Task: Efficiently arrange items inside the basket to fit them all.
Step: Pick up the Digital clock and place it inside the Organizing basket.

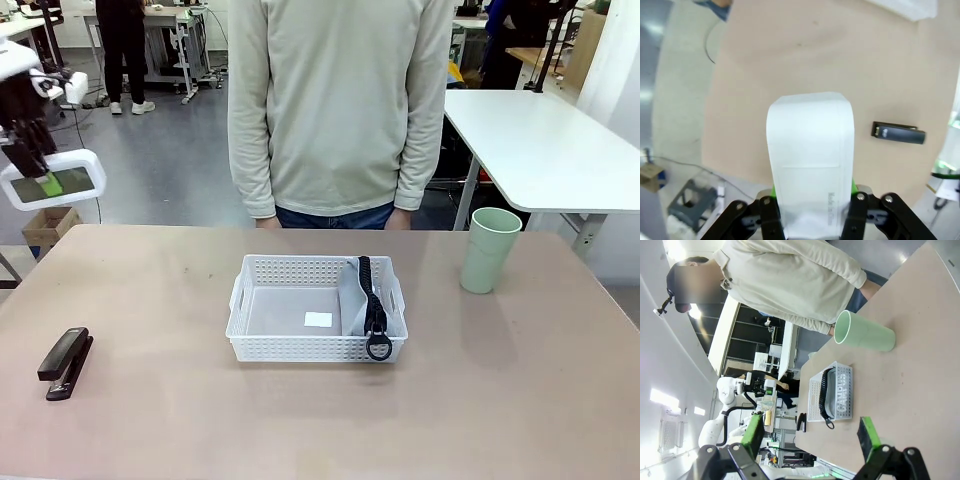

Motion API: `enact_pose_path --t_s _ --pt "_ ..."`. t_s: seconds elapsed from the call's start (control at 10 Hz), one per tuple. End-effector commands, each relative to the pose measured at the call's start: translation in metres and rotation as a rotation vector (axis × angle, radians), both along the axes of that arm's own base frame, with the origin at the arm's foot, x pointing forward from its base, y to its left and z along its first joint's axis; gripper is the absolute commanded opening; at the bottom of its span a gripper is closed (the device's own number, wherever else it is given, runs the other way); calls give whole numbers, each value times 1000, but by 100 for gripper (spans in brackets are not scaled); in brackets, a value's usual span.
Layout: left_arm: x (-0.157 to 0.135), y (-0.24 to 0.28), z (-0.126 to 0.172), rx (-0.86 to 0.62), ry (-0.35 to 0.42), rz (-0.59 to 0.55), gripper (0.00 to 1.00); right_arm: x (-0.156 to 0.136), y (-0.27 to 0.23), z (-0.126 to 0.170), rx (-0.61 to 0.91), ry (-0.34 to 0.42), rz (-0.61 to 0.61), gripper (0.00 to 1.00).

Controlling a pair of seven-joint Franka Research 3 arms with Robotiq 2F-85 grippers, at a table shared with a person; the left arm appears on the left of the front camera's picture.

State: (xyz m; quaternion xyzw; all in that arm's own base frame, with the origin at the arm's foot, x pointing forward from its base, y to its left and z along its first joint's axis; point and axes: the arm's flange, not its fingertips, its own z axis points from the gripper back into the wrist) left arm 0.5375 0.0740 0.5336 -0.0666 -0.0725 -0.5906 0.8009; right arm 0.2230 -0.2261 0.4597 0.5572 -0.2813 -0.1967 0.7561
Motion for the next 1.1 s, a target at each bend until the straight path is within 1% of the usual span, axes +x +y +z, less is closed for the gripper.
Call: enact_pose_path --t_s 0.0,0.3,0.4,0.5,0.6,0.7,0.8,0.9,1.0 --pt "8 -12 -10 20 9 -36 8 2 -2 2 -3 -38 -1 100" --pt "8 -12 -10 20 9 -36 8 2 -2 2 -3 -38 -1 100" --pt "6 -11 -11 5 16 -25 50 2 -2 2 -3 -38 -1 100" --pt "-4 -40 -8 -15 51 68 50 2 -2 2 -3 -38 -1 100" --pt "-17 -76 -6 23 55 135 50 2 -2 2 -3 -38 -1 100" --pt "-33 -115 -3 4 19 137 50 2 -2 2 -3 -38 -1 100" --pt "-47 -157 -2 62 -23 192 50 2 -2 2 -3 -38 -1 100" --pt "-59 -205 2 48 -31 210 50 2 -2 2 -3 -38 -1 100" --pt "-63 -252 2 -33 -9 270 50 2 -2 2 -3 -38 -1 100"
